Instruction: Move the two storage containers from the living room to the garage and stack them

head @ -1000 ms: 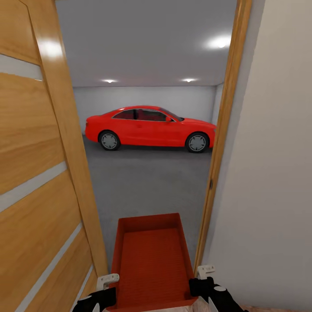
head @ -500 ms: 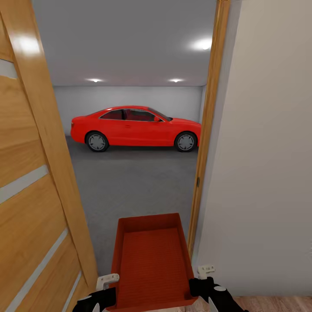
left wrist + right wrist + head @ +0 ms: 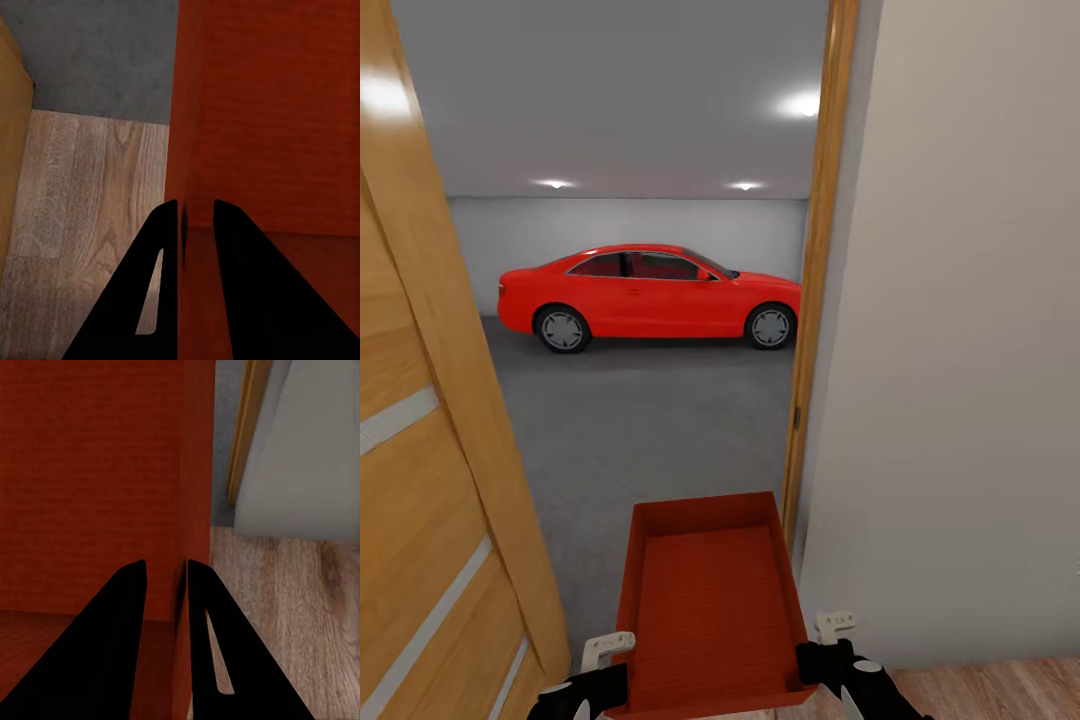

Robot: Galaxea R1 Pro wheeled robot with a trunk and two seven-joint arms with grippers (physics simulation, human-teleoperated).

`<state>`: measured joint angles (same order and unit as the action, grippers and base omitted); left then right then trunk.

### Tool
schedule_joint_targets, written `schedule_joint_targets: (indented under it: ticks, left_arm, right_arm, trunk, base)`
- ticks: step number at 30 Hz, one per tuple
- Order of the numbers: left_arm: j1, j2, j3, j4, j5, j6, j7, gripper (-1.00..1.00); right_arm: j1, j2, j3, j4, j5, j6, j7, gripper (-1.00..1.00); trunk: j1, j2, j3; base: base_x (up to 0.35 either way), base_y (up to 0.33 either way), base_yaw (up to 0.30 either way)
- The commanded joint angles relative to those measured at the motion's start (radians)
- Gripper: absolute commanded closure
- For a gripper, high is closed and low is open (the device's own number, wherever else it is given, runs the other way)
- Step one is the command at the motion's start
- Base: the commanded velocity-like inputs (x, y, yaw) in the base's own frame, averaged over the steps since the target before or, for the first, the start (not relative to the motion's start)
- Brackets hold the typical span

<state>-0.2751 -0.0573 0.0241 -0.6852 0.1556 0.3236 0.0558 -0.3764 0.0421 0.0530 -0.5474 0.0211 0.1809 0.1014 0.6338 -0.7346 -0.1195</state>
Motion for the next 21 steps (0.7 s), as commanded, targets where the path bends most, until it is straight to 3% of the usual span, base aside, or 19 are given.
schedule_joint_targets:
  ticks: [1, 21]
  left_arm:
    - [0.001, 0.018, 0.0, -0.004, -0.041, -0.06, 0.025, 1.0]
    - [0.001, 0.018, 0.0, -0.004, -0.041, -0.06, 0.025, 1.0]
  right_arm:
    - [-0.002, -0.001, -0.004, 0.0, -0.027, 0.006, 0.04, 1.0]
    - [-0.002, -0.001, -0.004, 0.0, -0.027, 0.006, 0.04, 1.0]
  trunk:
    - [0.0, -0.001, -0.002]
    - [0.0, -0.001, -0.008]
  base:
    - [0.0, 0.0, -0.002]
    - [0.0, 0.0, 0.0]
